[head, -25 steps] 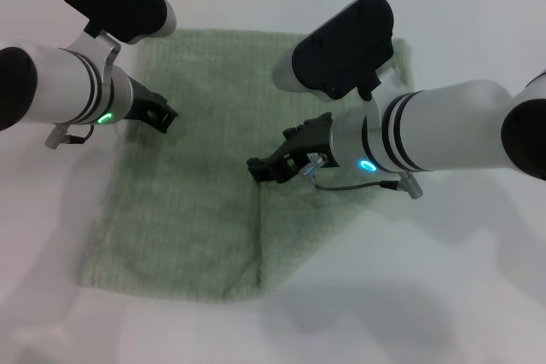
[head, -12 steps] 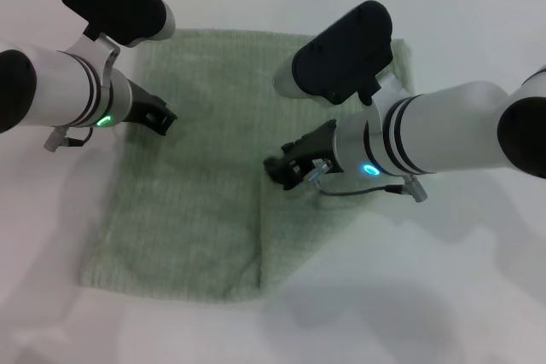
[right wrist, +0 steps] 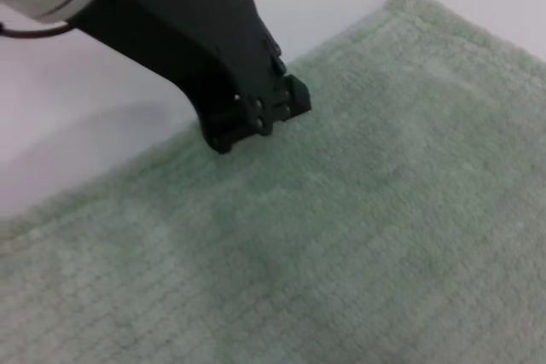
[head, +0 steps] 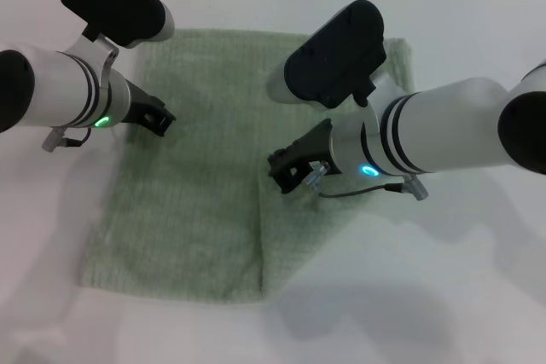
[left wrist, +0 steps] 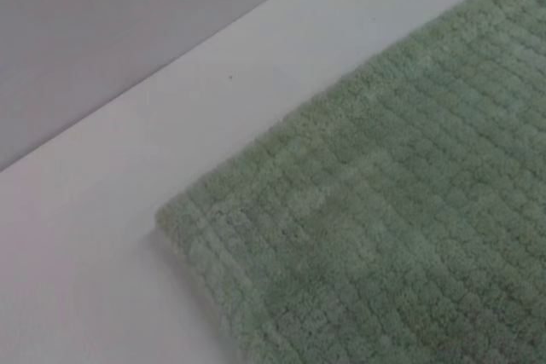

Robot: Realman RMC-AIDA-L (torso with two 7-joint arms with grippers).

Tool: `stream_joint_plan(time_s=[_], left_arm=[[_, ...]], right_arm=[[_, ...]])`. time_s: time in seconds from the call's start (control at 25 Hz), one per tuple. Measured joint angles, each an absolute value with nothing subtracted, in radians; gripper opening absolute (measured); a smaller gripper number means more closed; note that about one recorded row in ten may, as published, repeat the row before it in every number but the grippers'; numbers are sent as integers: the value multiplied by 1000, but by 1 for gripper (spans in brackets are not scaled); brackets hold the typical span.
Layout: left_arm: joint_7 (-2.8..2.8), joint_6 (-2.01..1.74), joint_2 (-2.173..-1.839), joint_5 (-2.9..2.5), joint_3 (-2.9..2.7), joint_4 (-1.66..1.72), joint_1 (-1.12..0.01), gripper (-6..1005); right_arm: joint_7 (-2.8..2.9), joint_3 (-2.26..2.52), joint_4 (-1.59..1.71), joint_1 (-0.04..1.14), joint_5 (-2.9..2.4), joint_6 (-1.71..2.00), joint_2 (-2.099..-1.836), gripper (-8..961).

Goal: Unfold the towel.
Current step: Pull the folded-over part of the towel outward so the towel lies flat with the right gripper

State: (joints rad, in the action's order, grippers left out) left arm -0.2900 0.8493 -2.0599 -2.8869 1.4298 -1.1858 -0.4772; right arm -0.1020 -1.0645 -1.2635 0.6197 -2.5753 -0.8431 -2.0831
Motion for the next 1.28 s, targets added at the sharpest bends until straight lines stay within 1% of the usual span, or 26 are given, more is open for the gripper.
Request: stream_joint_plan(time_s=[0.04, 0.48, 1.28], left_arm=[[-292, 850, -2060, -2887, 1430, -1186, -477, -2], [-306, 855, -2061, -2887, 1430, -1184, -477, -2], [-314, 861, -2062, -2887, 1430, -1180, -475, -1]], right_arm=[[-103, -1065, -1276, 618, -2578, -853, -2083, 5], [-104, -1082, -1444, 586, -2666, -1006, -2079, 1], [-101, -1082, -1797, 528, -2833, -1359, -2081, 1]])
